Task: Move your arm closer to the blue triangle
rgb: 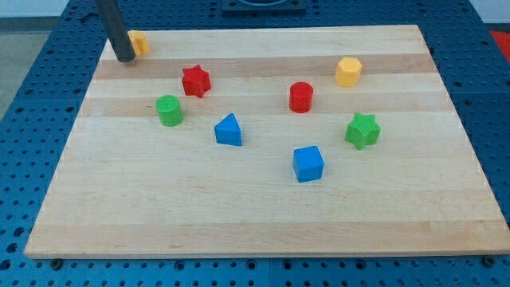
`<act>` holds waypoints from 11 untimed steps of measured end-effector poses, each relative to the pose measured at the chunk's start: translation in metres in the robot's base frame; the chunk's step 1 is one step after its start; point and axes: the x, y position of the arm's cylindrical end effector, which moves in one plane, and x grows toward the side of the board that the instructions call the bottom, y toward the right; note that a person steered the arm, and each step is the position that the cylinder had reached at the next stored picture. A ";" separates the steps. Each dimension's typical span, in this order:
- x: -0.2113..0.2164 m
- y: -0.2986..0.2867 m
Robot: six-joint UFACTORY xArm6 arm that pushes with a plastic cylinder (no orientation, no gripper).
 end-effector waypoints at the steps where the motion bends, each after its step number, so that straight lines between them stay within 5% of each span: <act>1: -0.005 0.000; 4: -0.007 -0.009; 6: 0.095 -0.030; 8: 0.221 0.062; 9: 0.226 0.157; 11: 0.170 0.152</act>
